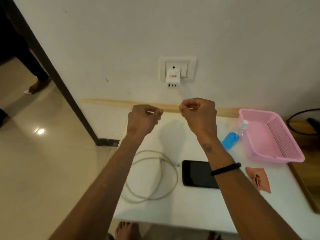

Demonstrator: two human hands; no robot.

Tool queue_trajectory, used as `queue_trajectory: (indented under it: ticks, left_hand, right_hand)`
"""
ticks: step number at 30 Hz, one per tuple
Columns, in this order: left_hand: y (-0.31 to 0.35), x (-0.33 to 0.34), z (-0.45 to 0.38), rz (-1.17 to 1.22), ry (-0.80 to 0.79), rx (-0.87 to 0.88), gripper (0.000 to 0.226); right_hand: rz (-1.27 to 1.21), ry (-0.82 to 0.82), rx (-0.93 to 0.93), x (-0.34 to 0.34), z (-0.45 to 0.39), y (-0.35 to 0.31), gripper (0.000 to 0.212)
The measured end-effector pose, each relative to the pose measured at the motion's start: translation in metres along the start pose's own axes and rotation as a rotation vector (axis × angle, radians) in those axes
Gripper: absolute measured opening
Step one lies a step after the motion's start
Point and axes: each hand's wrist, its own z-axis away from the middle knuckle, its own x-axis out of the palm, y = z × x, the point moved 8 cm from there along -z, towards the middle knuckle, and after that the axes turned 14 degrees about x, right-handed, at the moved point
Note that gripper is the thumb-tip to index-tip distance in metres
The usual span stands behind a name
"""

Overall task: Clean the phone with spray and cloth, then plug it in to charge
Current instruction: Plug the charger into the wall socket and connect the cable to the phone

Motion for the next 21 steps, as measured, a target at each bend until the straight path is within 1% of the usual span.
queue_trajectory:
  ticks: [3, 5, 6, 8, 11, 14, 16, 19, 21]
  left_hand:
    - [-0.022, 0.008, 0.037, -0.346, -0.319, -0.084, 0.030]
    - [-0.034, 0.015, 0.061, -0.541, -0.461, -0.120, 0.042]
    - [-0.039, 0.019, 0.072, -0.606, -0.497, -0.137, 0.046]
    - [-0.044, 0.024, 0.083, -0.705, -0.519, -0.162, 0.048]
    - [-0.042, 0.034, 0.082, -0.829, -0.535, -0.163, 0.053]
    - [-0.038, 0.048, 0.072, -0.874, -0.569, -0.156, 0.052]
    - [-0.038, 0.054, 0.067, -0.896, -0.586, -0.142, 0.047]
    - [-0.034, 0.056, 0.060, -0.872, -0.529, -0.093, 0.028]
    - [-0.029, 0.053, 0.059, -0.738, -0.467, -0.074, 0.026]
  right_hand:
    - [0.112, -0.143, 0.063, -0.005, 0.032, 0.030, 0.008]
    - [0.177, -0.190, 0.092, -0.014, 0.055, 0.052, 0.009]
    - [0.198, -0.201, 0.115, -0.020, 0.066, 0.064, 0.010]
    - [0.257, -0.208, 0.154, -0.031, 0.084, 0.086, 0.010]
    - [0.324, -0.212, 0.156, -0.035, 0.094, 0.101, 0.013]
    - [0.374, -0.221, 0.157, -0.029, 0.087, 0.102, 0.018]
    - [0.402, -0.235, 0.135, -0.020, 0.082, 0.102, 0.020]
    - [0.421, -0.271, 0.092, -0.005, 0.079, 0.098, 0.022]
    - [0.421, -0.289, 0.080, 0.002, 0.078, 0.097, 0.024]
